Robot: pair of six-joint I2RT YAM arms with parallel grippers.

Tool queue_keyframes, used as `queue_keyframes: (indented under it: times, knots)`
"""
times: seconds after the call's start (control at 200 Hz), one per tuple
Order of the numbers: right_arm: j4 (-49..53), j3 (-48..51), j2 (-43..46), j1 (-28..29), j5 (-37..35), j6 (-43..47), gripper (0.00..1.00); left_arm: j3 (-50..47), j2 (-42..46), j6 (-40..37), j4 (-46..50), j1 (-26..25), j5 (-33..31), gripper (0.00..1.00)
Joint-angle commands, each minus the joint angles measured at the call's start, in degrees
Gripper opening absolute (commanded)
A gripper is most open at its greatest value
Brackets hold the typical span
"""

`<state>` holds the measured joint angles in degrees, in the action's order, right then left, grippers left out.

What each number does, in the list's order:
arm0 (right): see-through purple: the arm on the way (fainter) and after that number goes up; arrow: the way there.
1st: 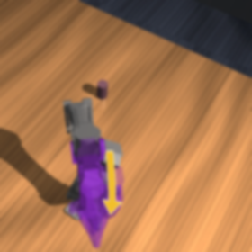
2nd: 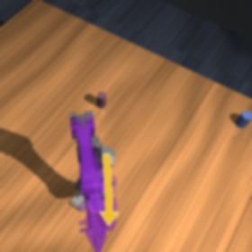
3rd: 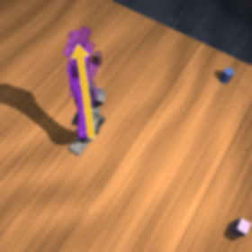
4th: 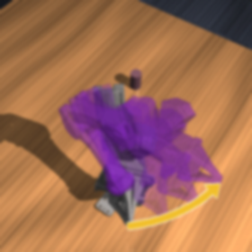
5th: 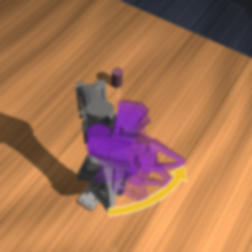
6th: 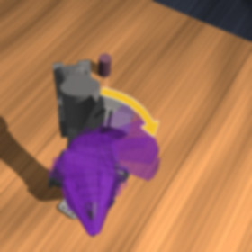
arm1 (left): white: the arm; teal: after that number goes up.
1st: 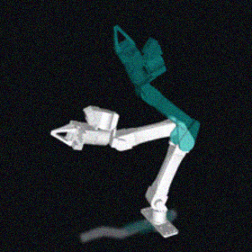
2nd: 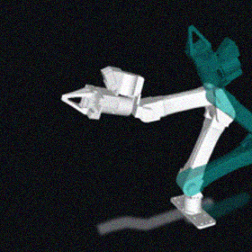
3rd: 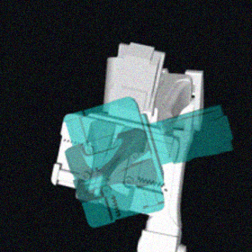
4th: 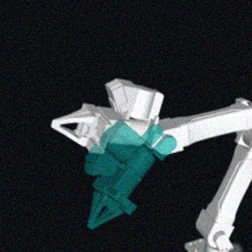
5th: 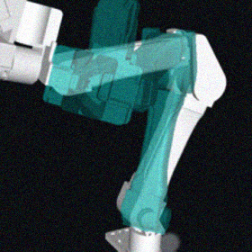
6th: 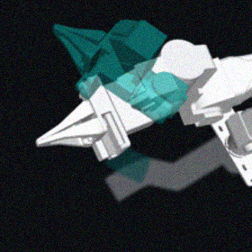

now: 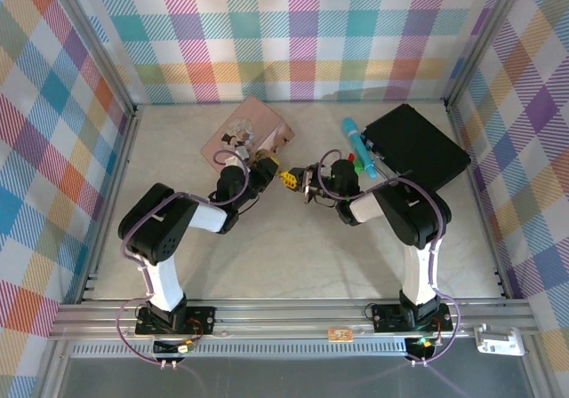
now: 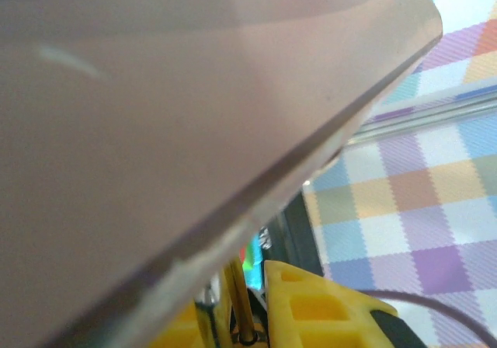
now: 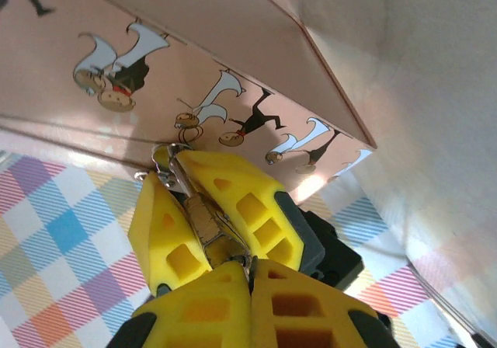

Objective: Unlock the padlock with the key

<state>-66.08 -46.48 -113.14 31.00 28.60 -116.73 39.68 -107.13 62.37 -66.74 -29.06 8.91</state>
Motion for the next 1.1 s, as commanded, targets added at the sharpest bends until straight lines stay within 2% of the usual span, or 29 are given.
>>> queue_keyframes:
  times: [0.0,0.27,0.4,0.675,0.895,1.095]
  knots:
    - [-14.6,-4.1,6.0,1.6,-9.4,-23.7,0.0,-2.7,-6.0,2.1,-10.7,-4.3,13.4,0.0]
    - [-14.5,-3.6,3.7,1.7,-10.9,-22.5,0.0,-3.1,-5.9,1.8,-10.2,-4.2,12.2,0.0]
    - [-14.6,-5.0,-0.6,1.6,-7.4,-18.7,0.0,-3.4,-4.7,2.6,-8.8,-4.1,11.6,0.0]
    - [-14.3,-3.7,-4.7,0.5,-5.7,-4.0,0.0,-2.6,3.0,2.0,8.5,-3.0,10.5,0.0]
    - [-11.5,-3.1,-5.2,0.4,-4.4,5.0,0.19,-1.0,3.5,2.9,13.3,-2.9,10.3,0.0]
    - [-5.8,1.2,-3.2,-0.9,-3.7,14.9,0.28,-0.1,5.4,-0.1,19.5,-2.4,8.8,0.0]
